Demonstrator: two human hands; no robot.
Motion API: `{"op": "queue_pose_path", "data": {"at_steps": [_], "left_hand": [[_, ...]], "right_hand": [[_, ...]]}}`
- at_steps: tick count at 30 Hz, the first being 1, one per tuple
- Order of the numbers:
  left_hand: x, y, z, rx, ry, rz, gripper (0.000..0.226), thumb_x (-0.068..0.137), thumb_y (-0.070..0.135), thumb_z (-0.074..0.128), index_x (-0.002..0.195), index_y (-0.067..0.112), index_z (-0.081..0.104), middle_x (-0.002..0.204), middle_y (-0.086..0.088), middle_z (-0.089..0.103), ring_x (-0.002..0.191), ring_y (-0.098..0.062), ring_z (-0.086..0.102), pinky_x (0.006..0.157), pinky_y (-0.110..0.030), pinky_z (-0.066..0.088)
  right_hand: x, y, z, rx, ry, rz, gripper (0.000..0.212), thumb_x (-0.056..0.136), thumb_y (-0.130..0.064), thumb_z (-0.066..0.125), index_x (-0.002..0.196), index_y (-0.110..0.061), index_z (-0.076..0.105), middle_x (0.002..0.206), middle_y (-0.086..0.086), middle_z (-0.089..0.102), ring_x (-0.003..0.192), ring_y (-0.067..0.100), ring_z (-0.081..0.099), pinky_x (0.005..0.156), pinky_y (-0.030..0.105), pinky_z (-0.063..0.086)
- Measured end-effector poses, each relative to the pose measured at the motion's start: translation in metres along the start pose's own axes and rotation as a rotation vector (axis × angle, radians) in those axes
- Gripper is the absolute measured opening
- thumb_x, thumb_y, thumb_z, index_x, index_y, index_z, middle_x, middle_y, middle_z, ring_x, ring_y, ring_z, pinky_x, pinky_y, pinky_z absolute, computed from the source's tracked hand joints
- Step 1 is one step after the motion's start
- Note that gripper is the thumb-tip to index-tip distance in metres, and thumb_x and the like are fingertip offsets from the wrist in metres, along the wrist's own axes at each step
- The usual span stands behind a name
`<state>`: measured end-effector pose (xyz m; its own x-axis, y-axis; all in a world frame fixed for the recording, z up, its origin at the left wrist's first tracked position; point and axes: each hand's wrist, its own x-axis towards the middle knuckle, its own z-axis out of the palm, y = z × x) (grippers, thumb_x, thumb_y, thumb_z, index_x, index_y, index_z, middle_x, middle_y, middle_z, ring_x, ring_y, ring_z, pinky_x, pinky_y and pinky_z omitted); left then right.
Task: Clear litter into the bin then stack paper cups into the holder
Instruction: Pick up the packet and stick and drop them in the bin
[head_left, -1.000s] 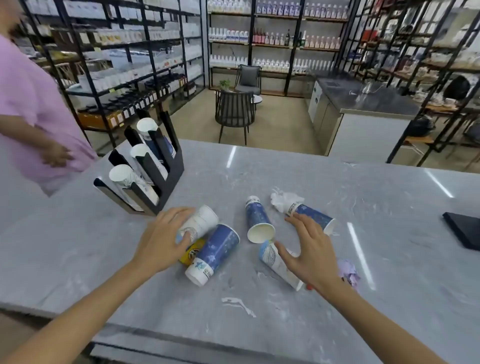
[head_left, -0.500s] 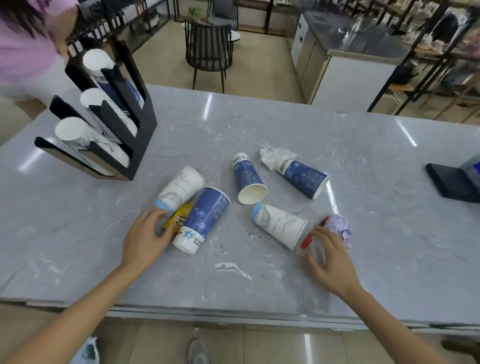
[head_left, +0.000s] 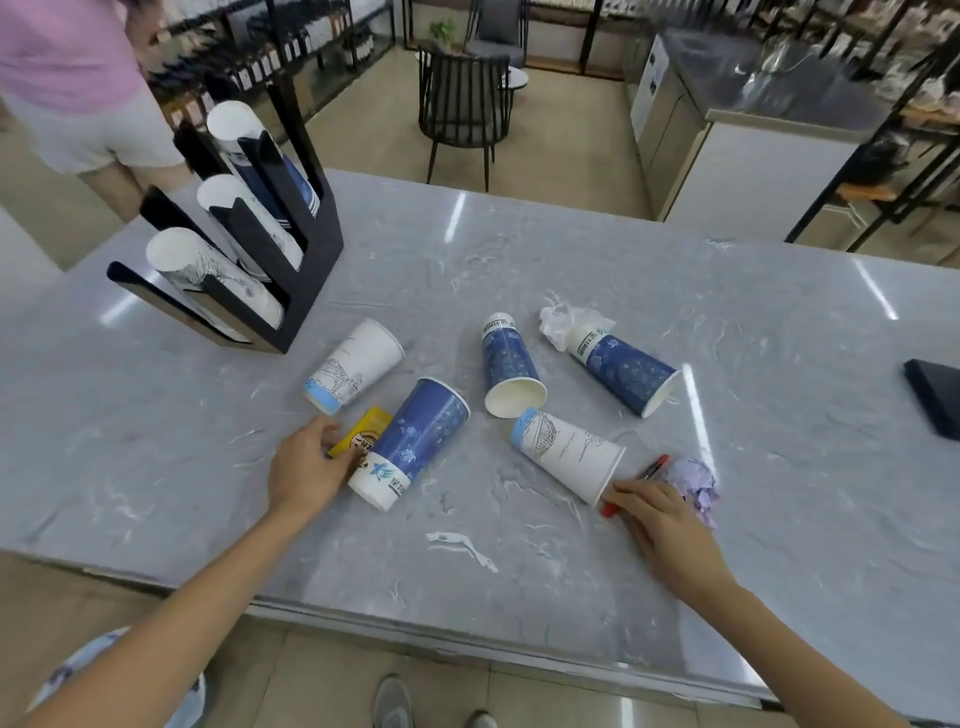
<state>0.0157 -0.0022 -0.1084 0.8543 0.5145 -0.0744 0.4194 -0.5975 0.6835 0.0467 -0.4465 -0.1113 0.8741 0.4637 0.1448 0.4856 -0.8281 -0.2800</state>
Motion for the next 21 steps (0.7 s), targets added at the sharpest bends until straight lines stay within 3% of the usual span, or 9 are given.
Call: {"op": "queue_pose_path", "data": {"at_steps": [4,7,10,13,17,21], "left_hand": [[-0.002,-0.005,0.0,-0.023,0.006,-0.05,0.031,0.077,0.02,0.084,0.105,0.014,0.073,0.093,-0.006,0.075,0.089,-0.028,0.07,0.08,-0.039,0.054],[-0.006,-0.009,-0.002,-0.033,0.005,-0.063,0.019,0.076,0.019,0.085,0.092,0.017,0.075,0.078,-0.001,0.07,0.082,-0.026,0.07,0.071,-0.032,0.047],[-0.011,-0.013,-0.006,-0.086,0.014,-0.061,0.019,0.075,0.014,0.085,0.092,0.012,0.076,0.082,-0.005,0.074,0.081,-0.026,0.07,0.075,-0.035,0.052],[-0.021,-0.015,-0.013,-0.167,0.035,-0.097,0.017,0.075,0.009,0.085,0.088,0.015,0.075,0.083,-0.005,0.074,0.08,-0.025,0.07,0.081,-0.036,0.054],[-0.035,-0.018,-0.024,-0.222,0.068,-0.099,0.021,0.076,0.008,0.085,0.085,0.022,0.072,0.08,0.001,0.072,0.073,-0.008,0.067,0.069,-0.017,0.048],[-0.051,-0.021,-0.039,-0.246,0.111,-0.087,0.02,0.078,0.005,0.083,0.092,0.015,0.075,0.082,0.001,0.073,0.08,-0.017,0.069,0.078,-0.028,0.054]], "right_hand": [[0.001,0.002,-0.004,0.023,0.008,-0.063,0.02,0.09,-0.005,0.074,0.099,-0.022,0.076,0.111,-0.003,0.071,0.103,0.027,0.067,0.089,0.042,0.055],[0.001,-0.001,-0.008,0.009,-0.004,-0.122,0.012,0.097,-0.019,0.063,0.098,-0.022,0.075,0.106,-0.006,0.071,0.101,0.025,0.067,0.088,0.04,0.055],[0.0,-0.007,-0.012,-0.02,-0.023,-0.15,0.029,0.103,-0.035,0.05,0.096,-0.022,0.076,0.1,-0.003,0.072,0.095,0.026,0.068,0.082,0.039,0.057],[0.0,-0.014,-0.014,-0.017,-0.059,-0.149,0.009,0.095,-0.019,0.068,0.099,-0.022,0.076,0.1,-0.001,0.071,0.096,0.028,0.068,0.08,0.042,0.057],[0.003,-0.031,-0.017,0.028,-0.076,-0.18,0.013,0.094,-0.02,0.067,0.103,-0.021,0.076,0.098,-0.002,0.072,0.094,0.029,0.069,0.08,0.041,0.057],[0.008,-0.055,-0.019,0.082,-0.101,-0.19,0.025,0.099,-0.031,0.052,0.11,-0.025,0.074,0.101,-0.004,0.071,0.093,0.025,0.069,0.079,0.043,0.056]]}}
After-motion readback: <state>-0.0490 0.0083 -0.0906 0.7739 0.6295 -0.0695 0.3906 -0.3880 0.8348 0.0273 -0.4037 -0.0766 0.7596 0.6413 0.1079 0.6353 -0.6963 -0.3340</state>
